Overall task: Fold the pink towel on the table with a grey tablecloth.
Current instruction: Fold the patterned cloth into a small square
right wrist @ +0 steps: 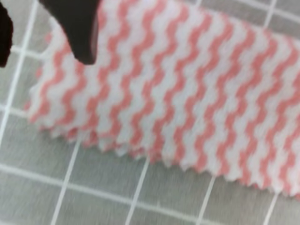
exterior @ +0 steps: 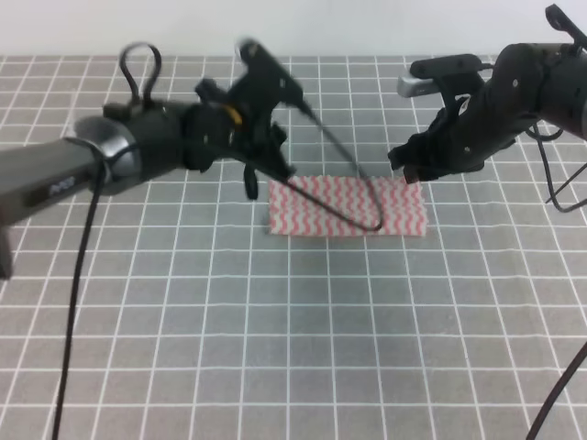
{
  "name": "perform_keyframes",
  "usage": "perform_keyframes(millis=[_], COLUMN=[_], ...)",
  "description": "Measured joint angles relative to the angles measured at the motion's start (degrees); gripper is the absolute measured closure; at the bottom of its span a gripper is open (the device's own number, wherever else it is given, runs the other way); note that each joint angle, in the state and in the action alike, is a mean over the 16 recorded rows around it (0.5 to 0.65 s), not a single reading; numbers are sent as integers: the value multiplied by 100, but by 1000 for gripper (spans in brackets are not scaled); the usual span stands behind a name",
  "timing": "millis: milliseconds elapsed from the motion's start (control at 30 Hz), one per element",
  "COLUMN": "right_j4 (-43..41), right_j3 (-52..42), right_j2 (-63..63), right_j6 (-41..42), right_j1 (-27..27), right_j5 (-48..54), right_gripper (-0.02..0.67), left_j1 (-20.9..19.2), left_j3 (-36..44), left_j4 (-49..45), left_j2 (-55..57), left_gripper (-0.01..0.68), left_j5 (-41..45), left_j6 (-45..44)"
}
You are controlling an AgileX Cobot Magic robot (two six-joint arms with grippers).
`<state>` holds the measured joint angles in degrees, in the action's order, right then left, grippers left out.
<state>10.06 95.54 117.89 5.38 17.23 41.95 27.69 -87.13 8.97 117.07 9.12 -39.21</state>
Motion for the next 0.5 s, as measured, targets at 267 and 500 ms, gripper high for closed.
perform_keyframes(millis=[267, 500], right_j4=[240, 368], right_j3=[0, 0], right_j2=[142, 245], right_j6=[-105, -124], right_j1=[0, -14], right_j5=[432, 592], right_gripper=[301, 285], left_j1=[194, 282], left_j3=[-1, -1], left_j4=[375, 625], left_j2=[-191, 100], left_gripper=[648, 669], left_j5=[794, 1319], left_j6=[382, 326])
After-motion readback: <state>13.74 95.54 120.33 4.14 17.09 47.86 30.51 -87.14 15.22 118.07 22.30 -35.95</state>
